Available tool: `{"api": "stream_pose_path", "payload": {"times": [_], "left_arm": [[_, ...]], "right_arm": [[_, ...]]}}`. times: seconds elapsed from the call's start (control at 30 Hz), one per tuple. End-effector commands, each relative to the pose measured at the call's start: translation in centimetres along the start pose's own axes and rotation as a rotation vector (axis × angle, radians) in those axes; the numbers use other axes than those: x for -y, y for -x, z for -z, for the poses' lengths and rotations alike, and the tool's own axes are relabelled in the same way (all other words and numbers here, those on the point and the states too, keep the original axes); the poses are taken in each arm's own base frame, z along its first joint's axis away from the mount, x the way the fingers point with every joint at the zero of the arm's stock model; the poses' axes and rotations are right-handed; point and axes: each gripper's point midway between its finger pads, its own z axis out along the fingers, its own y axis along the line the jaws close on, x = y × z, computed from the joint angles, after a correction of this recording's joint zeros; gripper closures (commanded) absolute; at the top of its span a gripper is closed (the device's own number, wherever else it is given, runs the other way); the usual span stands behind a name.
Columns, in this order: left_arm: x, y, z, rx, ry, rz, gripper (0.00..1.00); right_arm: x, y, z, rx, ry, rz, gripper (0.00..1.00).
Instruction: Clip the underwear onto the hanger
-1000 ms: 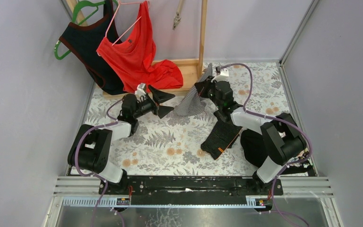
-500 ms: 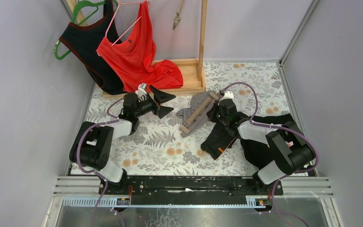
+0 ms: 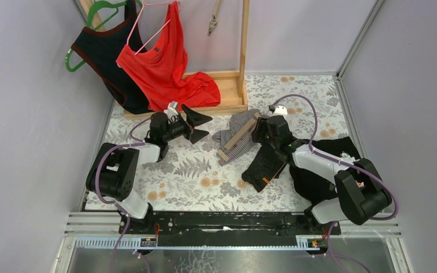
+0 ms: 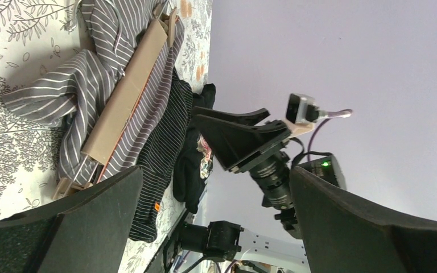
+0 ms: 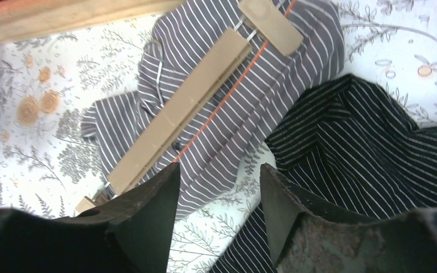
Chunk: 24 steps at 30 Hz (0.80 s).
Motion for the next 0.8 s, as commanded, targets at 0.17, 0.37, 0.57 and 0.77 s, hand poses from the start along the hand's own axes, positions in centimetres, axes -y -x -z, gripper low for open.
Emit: {"api": "stream_pose_path", "payload": {"times": [0.17,0.37,0.57,0.77], "left_arm": [[-0.4,0.9,-0.7,0.012,-0.008,-0.025,0.0],[-0.3,0.9,-0.8,0.006,-0.016,-0.022,0.0],[-0.3,0.8,-0.9,-0.003,-0.026,-0.019,0.0],[-0.6,0.7,-0.9,-0.012,-0.037,-0.006,0.0]], "right_arm": [[-4.4,5.1,-2.0,-0.026,0.047,-0.042,0.4],[-6.0,3.8,-4.4,-0.13,0.06,-0.12,0.4],[-6.1,2.4,-5.3,-0.191,0.046,-0.176,0.38],[-5.9,1.3,-6.0,-0.225,0.033,-0.192,0.38]]}}
